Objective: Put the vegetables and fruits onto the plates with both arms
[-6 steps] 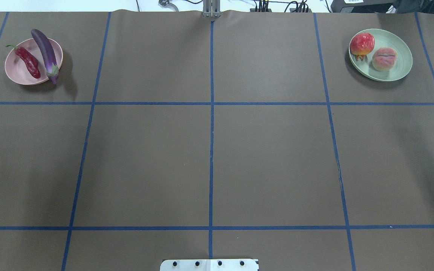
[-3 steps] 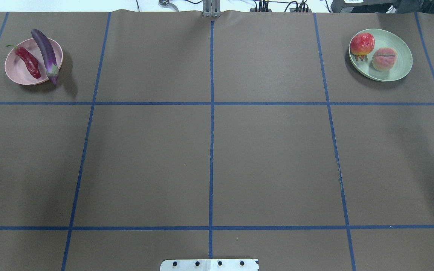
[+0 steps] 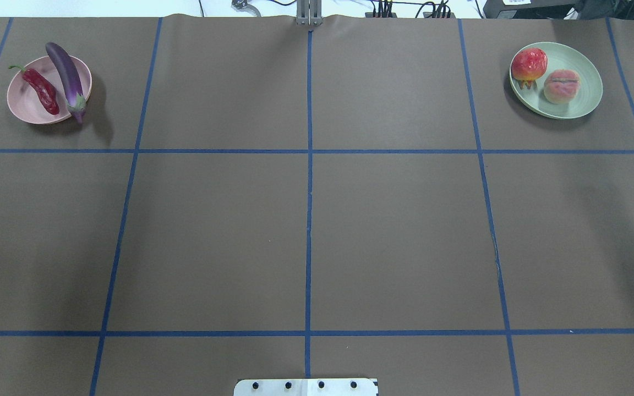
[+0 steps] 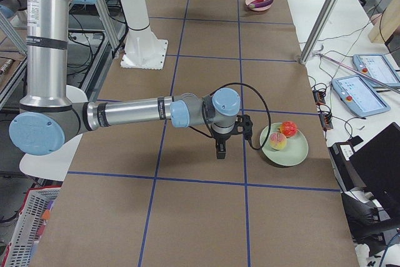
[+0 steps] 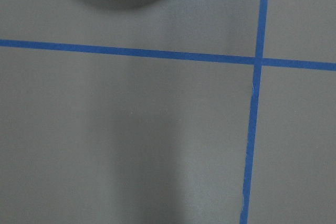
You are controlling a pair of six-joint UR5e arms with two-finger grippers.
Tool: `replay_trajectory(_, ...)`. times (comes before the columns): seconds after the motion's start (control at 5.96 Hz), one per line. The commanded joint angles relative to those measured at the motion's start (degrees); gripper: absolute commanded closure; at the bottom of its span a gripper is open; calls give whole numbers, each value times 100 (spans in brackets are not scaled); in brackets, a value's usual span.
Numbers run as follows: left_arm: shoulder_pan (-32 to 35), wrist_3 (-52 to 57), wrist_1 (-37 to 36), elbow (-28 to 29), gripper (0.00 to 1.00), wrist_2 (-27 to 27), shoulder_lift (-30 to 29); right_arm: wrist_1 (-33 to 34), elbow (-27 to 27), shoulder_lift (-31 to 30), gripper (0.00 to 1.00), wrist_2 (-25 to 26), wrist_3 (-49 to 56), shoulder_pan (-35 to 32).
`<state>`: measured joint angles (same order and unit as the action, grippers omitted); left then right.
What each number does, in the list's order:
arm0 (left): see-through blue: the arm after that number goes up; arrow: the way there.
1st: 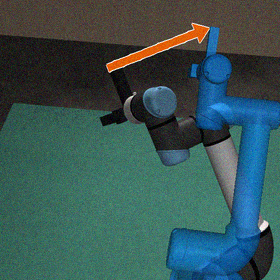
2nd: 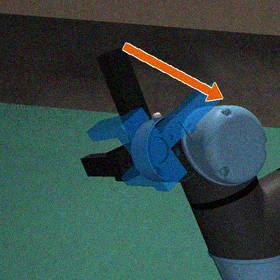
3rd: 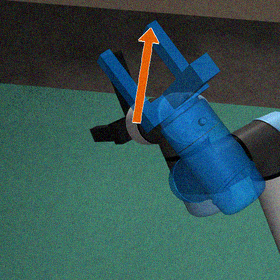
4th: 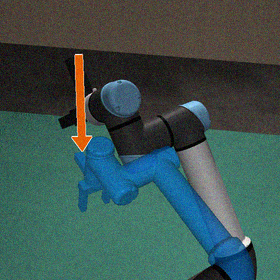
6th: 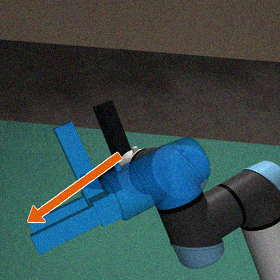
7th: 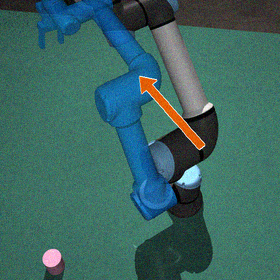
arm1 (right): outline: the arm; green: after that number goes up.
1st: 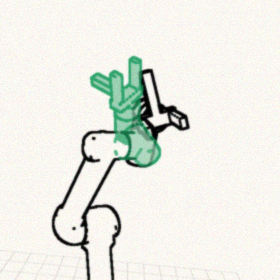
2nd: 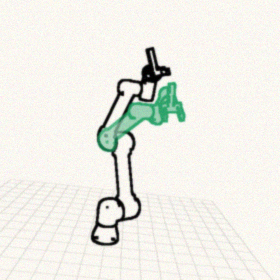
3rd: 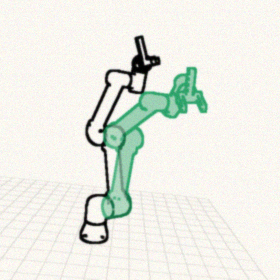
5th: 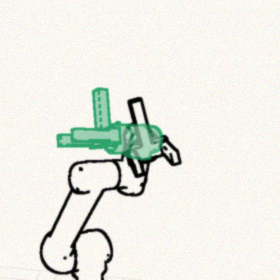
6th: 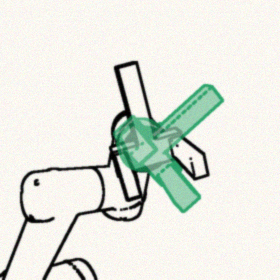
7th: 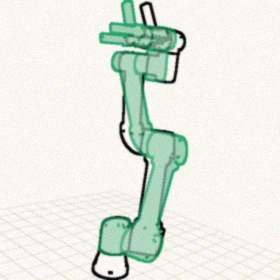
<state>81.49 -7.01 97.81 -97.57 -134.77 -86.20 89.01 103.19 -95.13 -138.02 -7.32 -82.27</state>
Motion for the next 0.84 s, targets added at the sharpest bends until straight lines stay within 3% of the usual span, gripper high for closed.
replay_trajectory(0.0,34,-2,10,-86,0,-23,68,-15,77,-5,0,-5,-50,-9)
replay_trajectory(0.67,25,-2,10,-52,0,-23,-1,-216,122,-14,0,-136,-24,-70)
